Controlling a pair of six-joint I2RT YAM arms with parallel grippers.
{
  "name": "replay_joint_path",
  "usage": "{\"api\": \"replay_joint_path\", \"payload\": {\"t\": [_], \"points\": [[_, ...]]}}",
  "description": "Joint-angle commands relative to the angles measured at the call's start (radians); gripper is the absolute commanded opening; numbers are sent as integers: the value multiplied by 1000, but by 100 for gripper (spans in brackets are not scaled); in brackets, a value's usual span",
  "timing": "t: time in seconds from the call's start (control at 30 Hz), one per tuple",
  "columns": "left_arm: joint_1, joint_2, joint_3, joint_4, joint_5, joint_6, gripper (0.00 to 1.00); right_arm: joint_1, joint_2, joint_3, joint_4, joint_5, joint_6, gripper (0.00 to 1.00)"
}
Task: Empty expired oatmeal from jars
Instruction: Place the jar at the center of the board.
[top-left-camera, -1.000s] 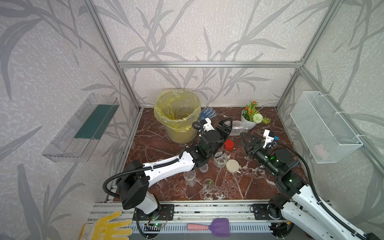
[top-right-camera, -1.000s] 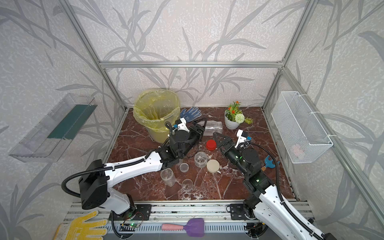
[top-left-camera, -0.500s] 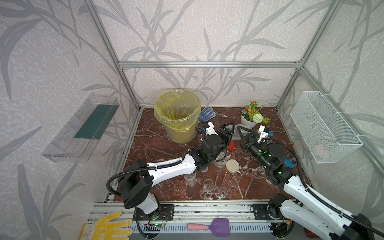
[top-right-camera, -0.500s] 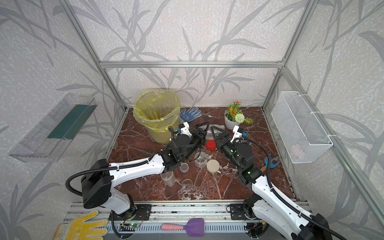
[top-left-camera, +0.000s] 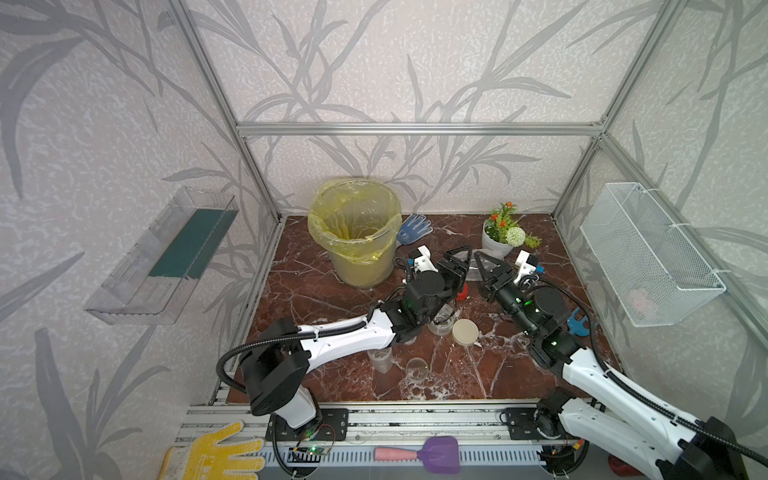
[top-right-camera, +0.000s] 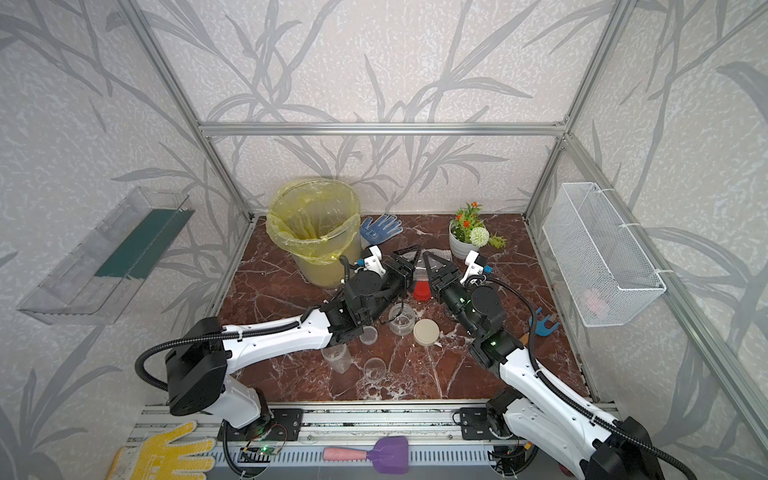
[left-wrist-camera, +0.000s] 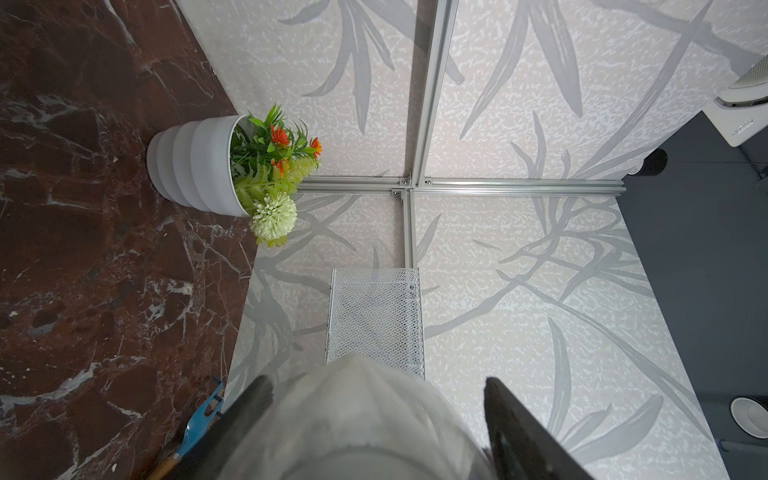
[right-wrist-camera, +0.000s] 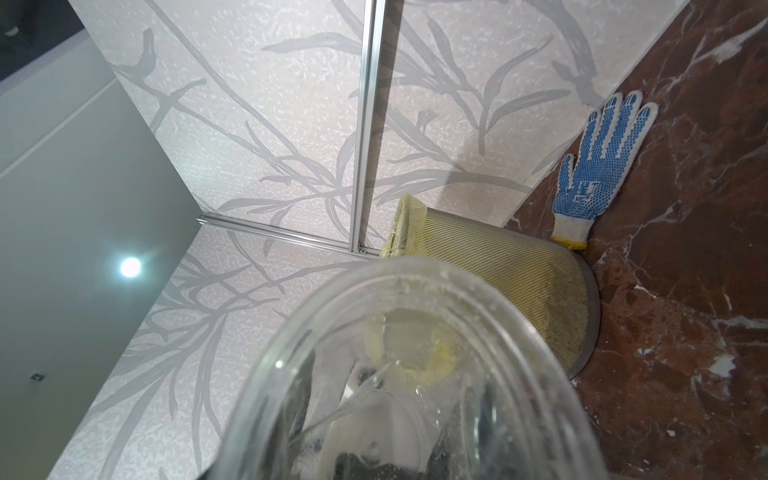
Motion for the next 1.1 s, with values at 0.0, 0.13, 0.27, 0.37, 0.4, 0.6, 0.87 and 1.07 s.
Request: {"api": "replay_joint_path", "payload": {"t": [0.0,0.13,0.27,0.37,0.4,0.6,0.87,1.07], "points": [[7,1,3,-51,1,-13,48,3,-19,-11,14,44,-45,51],[34,-22,-14,-93,17,12,84,0,-37,22,-84,99,-145,48],[78,-73,-25,-180,55,65,99,-16,-32,70,-162,128,-260,48],[102,-124,-20,-292,47,115,99,-29,-5,112,-206,135,-327,46],[110,-142,-20,-328,42,138,99,-29,8,140,-243,134,-355,46],[166,-255,51,-659,25,378,99,-27,168,312,-417,125,-673,45],[181,-374,91,-977,-91,640,99,-15,426,420,-410,154,-1049,43],[185,-486,14,-1050,-175,726,99,-3,620,515,-400,127,-1165,42]]}}
